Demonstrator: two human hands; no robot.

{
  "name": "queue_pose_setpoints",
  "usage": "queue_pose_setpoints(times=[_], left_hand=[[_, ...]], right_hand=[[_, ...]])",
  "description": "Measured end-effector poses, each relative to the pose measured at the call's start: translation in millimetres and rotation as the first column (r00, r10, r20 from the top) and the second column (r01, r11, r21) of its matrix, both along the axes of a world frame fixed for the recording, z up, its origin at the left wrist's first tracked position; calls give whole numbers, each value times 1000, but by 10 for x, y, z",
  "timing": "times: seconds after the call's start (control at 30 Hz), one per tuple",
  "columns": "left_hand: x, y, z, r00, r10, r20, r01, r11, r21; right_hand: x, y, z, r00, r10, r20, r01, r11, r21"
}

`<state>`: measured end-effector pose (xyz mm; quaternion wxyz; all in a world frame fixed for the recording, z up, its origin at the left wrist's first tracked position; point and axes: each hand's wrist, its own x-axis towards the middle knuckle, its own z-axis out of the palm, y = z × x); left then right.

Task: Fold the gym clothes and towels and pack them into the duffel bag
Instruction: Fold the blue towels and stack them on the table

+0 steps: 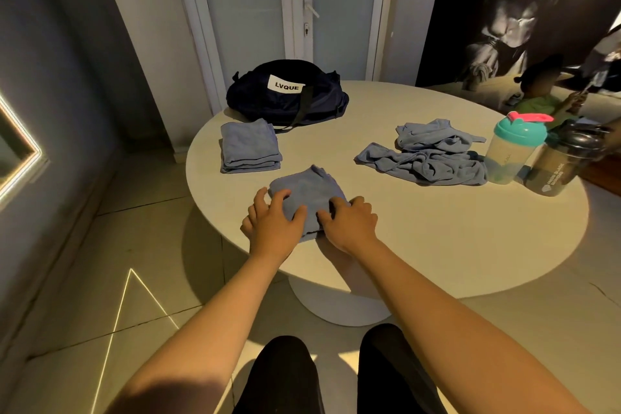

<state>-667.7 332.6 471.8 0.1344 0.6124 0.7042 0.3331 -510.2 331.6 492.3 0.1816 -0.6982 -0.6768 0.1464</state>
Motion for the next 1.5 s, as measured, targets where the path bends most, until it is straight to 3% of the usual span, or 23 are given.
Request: queue_pose_setpoints(times=[0.1, 0.2, 0.33, 0.43, 0.5, 0.6, 0.87, 1.03, 1.17, 1.3, 1.5], left_hand=[[-11, -20, 11, 997, 2, -76, -8, 997, -79], [-7, 8, 46, 992, -36, -118, 22, 992, -124], [-48, 86, 27, 986, -167, 21, 168, 981, -96], [-76, 160, 60, 936, -278, 217, 285, 959, 2], [-122, 227, 105, 918, -307, 252, 301, 952, 62], [-233, 404, 172, 910, -309, 276, 292, 951, 100], [-750, 1351, 487, 952, -245, 186, 219, 964, 148], [-1063, 1808, 585, 973, -145, 177, 109, 975, 194], [-1264, 2068, 405, 976, -64, 210, 27, 984, 175], [-1260, 2184, 216, 986, 29, 165, -47, 993, 107], [-1285, 2171, 106, 983, 67, 173, -80, 995, 65]], right_hand=[[-62, -22, -11, 979, 22, -205, -15, 999, 35], [-71, -9, -13, 993, -4, -116, 5, 1000, 1], [-104, 38, -4, 996, -30, -87, 31, 1000, 3], [-171, 109, -43, 956, 16, -291, 4, 998, 68], [-248, 110, -9, 888, 97, -449, -29, 987, 157], [-389, 175, 135, 833, 173, -525, -34, 964, 263], [-895, 1137, 493, 808, 219, -547, -40, 947, 319], [-1244, 1847, 515, 820, 184, -541, -43, 964, 262], [-1428, 2167, 472, 830, 231, -508, -89, 954, 287], [-1544, 2389, 230, 847, 292, -443, -224, 954, 201], [-1544, 2478, -63, 861, 305, -406, -235, 948, 213]])
